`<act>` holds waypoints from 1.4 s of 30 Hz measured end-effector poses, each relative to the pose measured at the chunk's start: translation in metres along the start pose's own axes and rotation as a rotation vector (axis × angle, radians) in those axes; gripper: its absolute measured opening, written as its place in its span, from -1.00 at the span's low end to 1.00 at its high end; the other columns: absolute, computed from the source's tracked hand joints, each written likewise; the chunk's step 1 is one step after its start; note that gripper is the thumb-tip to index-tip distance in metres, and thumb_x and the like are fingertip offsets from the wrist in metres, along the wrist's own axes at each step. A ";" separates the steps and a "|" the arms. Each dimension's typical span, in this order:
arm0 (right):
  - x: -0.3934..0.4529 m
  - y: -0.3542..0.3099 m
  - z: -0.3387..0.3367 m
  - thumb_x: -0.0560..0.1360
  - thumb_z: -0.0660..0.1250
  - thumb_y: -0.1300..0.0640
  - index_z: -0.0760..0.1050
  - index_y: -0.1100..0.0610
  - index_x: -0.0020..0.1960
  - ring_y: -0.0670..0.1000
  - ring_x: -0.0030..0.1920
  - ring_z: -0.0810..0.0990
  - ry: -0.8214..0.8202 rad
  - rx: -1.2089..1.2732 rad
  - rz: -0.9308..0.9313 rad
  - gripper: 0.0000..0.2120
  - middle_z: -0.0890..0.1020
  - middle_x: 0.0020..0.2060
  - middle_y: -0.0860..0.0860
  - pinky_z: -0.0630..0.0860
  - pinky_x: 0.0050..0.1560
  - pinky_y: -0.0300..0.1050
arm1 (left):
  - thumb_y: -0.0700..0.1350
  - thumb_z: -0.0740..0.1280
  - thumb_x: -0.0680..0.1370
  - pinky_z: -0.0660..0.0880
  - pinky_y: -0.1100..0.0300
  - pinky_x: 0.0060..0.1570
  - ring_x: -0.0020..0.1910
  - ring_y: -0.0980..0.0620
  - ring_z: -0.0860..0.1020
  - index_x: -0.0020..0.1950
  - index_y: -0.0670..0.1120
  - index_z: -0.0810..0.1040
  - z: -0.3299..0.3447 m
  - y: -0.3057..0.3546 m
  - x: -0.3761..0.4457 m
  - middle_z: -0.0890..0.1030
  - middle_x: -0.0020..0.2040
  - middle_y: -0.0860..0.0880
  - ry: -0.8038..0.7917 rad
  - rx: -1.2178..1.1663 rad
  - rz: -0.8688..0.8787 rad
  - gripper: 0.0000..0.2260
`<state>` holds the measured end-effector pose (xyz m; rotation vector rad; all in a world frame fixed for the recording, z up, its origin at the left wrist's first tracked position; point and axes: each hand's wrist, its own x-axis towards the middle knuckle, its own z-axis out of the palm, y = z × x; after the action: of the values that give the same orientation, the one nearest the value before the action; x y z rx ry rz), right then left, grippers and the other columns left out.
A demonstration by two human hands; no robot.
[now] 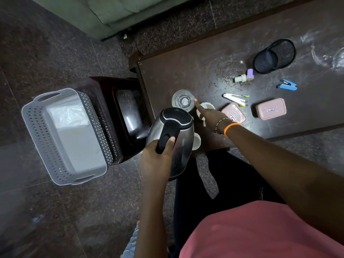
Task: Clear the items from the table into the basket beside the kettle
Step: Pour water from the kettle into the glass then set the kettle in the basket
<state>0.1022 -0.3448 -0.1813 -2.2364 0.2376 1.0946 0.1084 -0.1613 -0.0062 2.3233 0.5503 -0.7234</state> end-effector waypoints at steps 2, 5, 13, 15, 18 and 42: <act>0.000 -0.001 0.000 0.42 0.20 0.43 -0.30 -0.08 0.50 0.18 0.16 0.55 -0.006 0.003 -0.002 -0.07 0.57 0.21 0.06 0.52 0.08 0.06 | 0.08 0.36 0.45 0.38 0.25 -0.38 -0.41 0.05 0.49 -0.34 -0.17 0.51 0.000 0.000 0.000 0.61 -0.36 -0.16 -0.004 -0.006 -0.003 -0.66; 0.000 -0.004 -0.001 0.42 0.19 0.42 -0.11 -0.05 0.52 0.20 0.18 0.53 0.074 0.062 -0.001 -0.17 0.53 0.23 0.10 0.50 0.10 0.04 | 0.08 0.36 0.45 0.35 0.39 -0.45 -0.43 0.07 0.48 -0.35 -0.17 0.50 -0.001 -0.002 0.001 0.60 -0.37 -0.15 -0.016 -0.012 -0.001 -0.66; 0.023 -0.021 -0.026 0.43 0.30 0.35 0.12 0.08 0.49 0.25 0.31 0.42 0.277 0.118 -0.040 -0.29 0.26 0.40 0.18 0.39 0.33 0.08 | 0.07 0.37 0.45 0.35 0.48 -0.45 -0.44 0.10 0.47 -0.35 -0.16 0.51 -0.003 -0.005 0.001 0.56 -0.42 -0.05 -0.019 -0.034 -0.008 -0.67; 0.029 -0.027 -0.033 0.41 0.30 0.39 0.09 0.05 0.50 0.24 0.30 0.44 0.232 0.065 -0.063 -0.24 0.26 0.40 0.18 0.39 0.33 0.09 | 0.07 0.37 0.45 0.35 0.44 -0.46 -0.43 0.08 0.48 -0.35 -0.17 0.51 -0.005 -0.006 0.001 0.58 -0.40 -0.09 -0.017 -0.026 -0.007 -0.67; 0.035 -0.034 -0.041 0.43 0.27 0.39 0.07 0.06 0.51 0.25 0.30 0.43 0.192 0.000 -0.086 -0.26 0.25 0.40 0.19 0.38 0.35 0.10 | 0.06 0.36 0.46 0.39 0.28 -0.39 -0.41 0.05 0.49 -0.33 -0.20 0.52 -0.007 -0.006 0.001 0.61 -0.35 -0.16 -0.018 -0.014 -0.013 -0.66; 0.041 -0.037 -0.043 0.47 0.25 0.34 0.13 0.09 0.49 0.23 0.39 0.31 0.182 -0.044 -0.085 -0.36 0.26 0.41 0.21 0.26 0.43 0.04 | 0.10 0.35 0.45 0.45 0.13 -0.30 -0.36 -0.04 0.52 -0.29 -0.25 0.52 -0.015 0.005 0.003 0.61 -0.31 -0.23 -0.069 0.016 -0.001 -0.60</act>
<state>0.1716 -0.3377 -0.1756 -2.3654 0.1939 0.8600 0.1190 -0.1539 0.0041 2.3040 0.5165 -0.8082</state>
